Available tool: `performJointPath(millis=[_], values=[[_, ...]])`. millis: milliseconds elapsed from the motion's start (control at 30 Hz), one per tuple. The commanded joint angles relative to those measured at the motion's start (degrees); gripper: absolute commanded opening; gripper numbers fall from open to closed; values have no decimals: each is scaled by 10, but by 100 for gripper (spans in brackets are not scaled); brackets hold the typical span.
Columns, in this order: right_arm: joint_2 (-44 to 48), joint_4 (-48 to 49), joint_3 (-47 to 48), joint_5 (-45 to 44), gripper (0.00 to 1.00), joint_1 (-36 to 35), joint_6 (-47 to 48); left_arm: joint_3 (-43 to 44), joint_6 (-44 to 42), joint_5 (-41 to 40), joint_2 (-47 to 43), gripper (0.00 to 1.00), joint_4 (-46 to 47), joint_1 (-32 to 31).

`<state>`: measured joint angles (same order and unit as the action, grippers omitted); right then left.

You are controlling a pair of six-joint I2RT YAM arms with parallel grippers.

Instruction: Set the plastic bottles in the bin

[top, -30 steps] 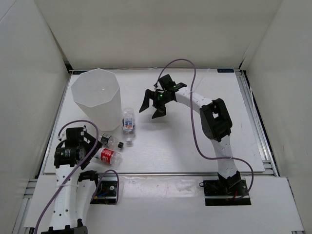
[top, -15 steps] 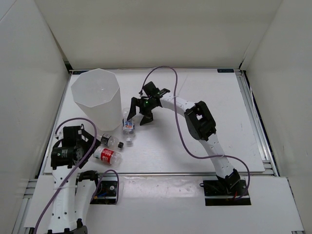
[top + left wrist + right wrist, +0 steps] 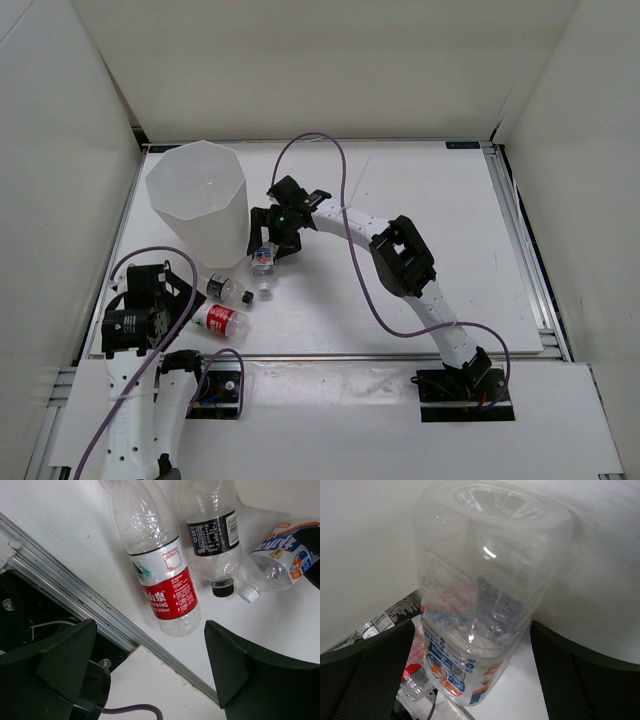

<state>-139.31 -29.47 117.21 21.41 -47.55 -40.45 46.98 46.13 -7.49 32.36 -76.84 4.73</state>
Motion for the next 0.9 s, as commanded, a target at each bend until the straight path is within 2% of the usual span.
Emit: performJointPath(millis=[0,200,300,333,367,567,667,767,800,867], values=[[21,1,-8,-37,100,-6,11,14,-2,-8,-10,100,-25,-2],[16,1,-14,-63,100,-17,-12,19,-7,-2,-15,100,-31,-2],[16,-27,-20,-99,90,-17,-19,25,-13,3,-10,100,-31,-2],[16,-37,-20,-109,86,-17,-19,25,-13,3,-10,100,-31,-2],[16,-61,-20,-118,72,-17,-19,25,-13,3,-10,100,-31,-2],[38,-124,-62,-158,49,-3,-19,15,21,3,-15,100,-31,-2],[74,-137,-127,-174,29,21,-7,0,53,3,-28,100,-31,-2],[125,-137,-196,-179,19,35,4,-22,72,8,-40,100,-12,-2],[153,-137,-209,-184,12,43,4,-22,72,8,-40,100,-6,-2],[198,-137,-236,-191,7,49,21,-36,89,8,-40,100,2,-2]])
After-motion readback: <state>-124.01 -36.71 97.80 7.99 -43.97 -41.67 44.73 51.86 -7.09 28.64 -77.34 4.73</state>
